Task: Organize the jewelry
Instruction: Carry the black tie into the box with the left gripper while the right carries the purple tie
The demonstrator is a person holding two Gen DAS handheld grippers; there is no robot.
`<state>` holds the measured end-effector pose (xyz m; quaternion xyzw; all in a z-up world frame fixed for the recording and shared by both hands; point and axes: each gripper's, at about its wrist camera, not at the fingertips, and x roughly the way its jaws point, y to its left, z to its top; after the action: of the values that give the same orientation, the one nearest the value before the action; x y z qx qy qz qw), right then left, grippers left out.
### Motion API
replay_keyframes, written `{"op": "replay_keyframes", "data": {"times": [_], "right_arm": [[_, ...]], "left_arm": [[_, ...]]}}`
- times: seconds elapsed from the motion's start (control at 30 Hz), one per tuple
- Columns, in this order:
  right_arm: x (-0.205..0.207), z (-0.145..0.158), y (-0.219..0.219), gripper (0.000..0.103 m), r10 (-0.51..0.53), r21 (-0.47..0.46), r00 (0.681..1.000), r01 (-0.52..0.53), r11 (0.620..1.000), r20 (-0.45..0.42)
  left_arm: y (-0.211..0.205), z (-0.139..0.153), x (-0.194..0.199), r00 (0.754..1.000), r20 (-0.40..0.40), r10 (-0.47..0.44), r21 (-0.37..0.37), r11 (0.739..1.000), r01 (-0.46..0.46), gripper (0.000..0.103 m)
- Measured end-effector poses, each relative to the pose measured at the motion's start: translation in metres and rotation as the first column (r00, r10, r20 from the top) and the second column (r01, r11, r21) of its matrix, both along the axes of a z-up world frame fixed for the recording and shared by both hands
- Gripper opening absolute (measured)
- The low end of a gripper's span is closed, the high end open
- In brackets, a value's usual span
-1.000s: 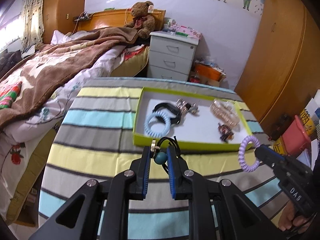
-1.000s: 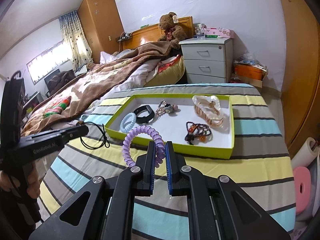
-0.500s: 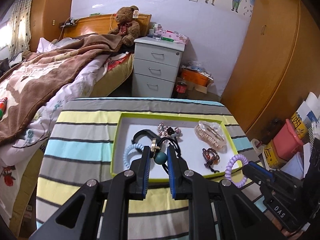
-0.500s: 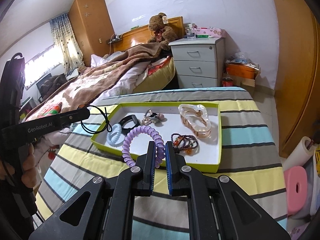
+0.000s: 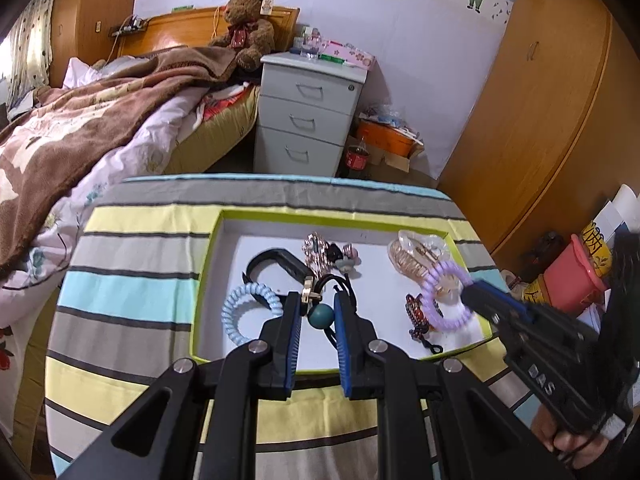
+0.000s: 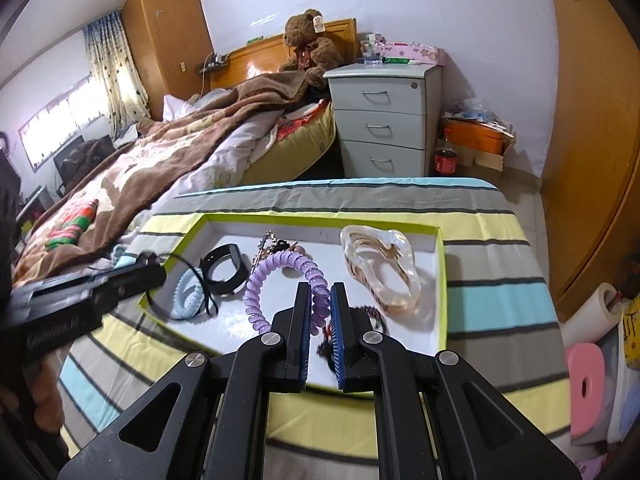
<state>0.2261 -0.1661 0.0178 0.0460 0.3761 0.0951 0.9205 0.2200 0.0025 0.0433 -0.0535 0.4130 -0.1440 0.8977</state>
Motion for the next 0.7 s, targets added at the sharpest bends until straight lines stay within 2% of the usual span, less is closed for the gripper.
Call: {"op": "replay_keyframes", "data": {"times": [0.3,0.7], "right_arm": [[0.031,-0.017,0.011,0.01,0.023,-0.055,0.998,-0.026,0.998,-0.053],[0.045,-0.032,0.023,0.01,0.046,-0.115,0.995,-0.056,0.992,-0.093]], "left_arm": [[-0.003,-0.019,0.008,0.999,-0.04,0.004,0.012,1.0,-0.004,0.017],[-0.01,-0.039,0.016,0.996,-0.087,0.002,0.018,1.0,-0.001,0.017]]}}
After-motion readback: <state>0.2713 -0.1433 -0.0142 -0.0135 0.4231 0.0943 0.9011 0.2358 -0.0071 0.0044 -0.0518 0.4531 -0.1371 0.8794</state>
